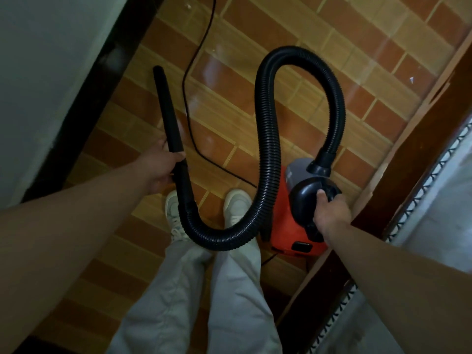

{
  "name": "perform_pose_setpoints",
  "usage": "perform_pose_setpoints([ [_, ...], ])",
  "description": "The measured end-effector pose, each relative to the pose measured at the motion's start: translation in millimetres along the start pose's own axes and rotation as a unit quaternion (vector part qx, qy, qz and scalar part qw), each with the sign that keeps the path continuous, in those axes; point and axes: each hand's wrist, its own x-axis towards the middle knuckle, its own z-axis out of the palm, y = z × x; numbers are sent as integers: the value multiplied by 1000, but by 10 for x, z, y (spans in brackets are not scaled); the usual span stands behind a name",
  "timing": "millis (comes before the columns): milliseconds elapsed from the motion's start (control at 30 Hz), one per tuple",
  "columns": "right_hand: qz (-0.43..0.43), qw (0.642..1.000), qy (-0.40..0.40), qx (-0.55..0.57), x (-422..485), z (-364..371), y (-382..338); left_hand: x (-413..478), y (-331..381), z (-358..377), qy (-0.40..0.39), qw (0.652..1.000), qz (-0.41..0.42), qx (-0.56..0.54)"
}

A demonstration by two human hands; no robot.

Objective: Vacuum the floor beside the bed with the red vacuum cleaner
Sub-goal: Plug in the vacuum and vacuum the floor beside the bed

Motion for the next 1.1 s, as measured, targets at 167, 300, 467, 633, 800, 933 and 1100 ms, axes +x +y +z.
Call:
perform_pose_setpoints([
  [167, 9, 1000, 0, 26, -41, 110, 125, 18, -68, 72, -3, 1000, 0, 24],
  [300, 31, 999, -22, 30, -49, 31, 157, 10, -58, 143, -3, 1000, 2, 22],
  [467, -21, 999, 41, 15, -100, -271, -144, -41, 33, 156, -5, 1000, 5, -2],
  [633, -202, 963, 178, 26, -301, -540, -1008, -105, 180, 106, 1, 1000, 18, -18],
  [800, -414, 890, 187, 31, -849, -512, -2059, -107, 319, 8, 8, 999, 32, -36],
  [933, -497, 866, -6, -46, -1313, -95, -2518, -75, 369, -61, 11, 998, 37, -53],
  [1100, -370, 886, -251, -124, -1691, 611, -2513, 16, 355, -154, -9, 997, 54, -56],
])
